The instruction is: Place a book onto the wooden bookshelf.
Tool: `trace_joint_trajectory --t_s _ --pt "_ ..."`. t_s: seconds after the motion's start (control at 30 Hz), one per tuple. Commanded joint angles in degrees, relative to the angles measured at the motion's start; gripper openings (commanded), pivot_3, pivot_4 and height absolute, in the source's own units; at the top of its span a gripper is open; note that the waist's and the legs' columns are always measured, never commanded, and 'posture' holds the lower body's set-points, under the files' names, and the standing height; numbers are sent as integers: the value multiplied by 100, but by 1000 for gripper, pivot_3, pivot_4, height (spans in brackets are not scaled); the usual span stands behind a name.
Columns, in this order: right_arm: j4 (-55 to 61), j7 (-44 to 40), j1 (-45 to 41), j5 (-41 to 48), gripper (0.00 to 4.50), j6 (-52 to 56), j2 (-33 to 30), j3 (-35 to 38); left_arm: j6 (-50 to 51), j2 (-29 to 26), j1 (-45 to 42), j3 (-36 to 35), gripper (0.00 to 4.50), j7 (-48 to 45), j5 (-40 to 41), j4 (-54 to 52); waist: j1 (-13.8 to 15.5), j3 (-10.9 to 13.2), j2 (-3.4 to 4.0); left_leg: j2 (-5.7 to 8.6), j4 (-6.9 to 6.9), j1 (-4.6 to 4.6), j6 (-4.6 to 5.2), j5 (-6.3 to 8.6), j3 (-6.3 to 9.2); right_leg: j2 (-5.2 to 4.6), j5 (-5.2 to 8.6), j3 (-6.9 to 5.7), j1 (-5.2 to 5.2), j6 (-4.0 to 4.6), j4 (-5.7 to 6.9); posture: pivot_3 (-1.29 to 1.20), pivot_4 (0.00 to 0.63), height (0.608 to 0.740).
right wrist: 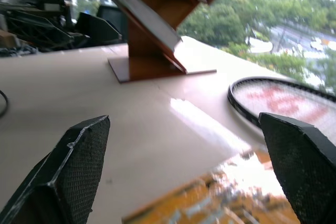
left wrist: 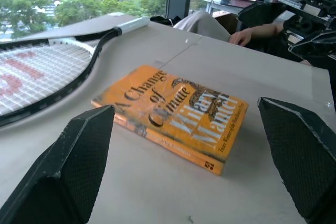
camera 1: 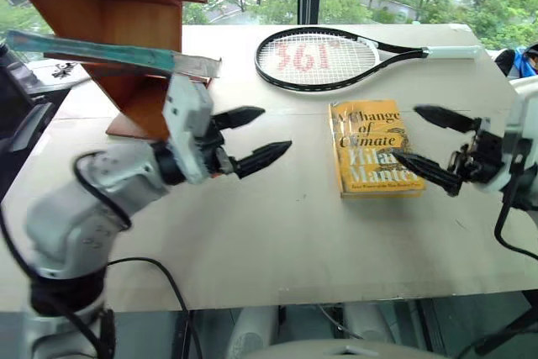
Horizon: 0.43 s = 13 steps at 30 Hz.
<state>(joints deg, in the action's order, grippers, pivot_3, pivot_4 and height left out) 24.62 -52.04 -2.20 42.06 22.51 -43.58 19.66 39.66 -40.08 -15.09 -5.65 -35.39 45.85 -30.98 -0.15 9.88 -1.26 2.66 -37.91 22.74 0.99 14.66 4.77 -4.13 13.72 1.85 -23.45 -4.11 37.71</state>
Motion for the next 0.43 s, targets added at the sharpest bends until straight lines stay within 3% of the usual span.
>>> trace_joint_trajectory --t_s 0.03,0.23,0.43 --pt "119 -54 519 -280 4500 -186 -172 554 -651 69 359 130 4487 -218 -676 300 9 0 1 0 1 0 2 1 0 0 0 0 0 0 1 0 150 740" --pt "-524 -330 1945 -976 4500 -583 -295 1487 -1351 -241 1533 -207 4487 -921 -1238 814 2 -2 3 -4 3 -5 16 9 -6 0 1 5 2 0 -1 0 150 740" --pt "-758 -592 2576 -1113 4500 -741 -289 1947 -1484 -398 2229 -558 4487 -1306 -1264 874 -9 -3 5 -10 9 -13 19 11 -7 -1 2 4 10 2 -7 0 150 740"
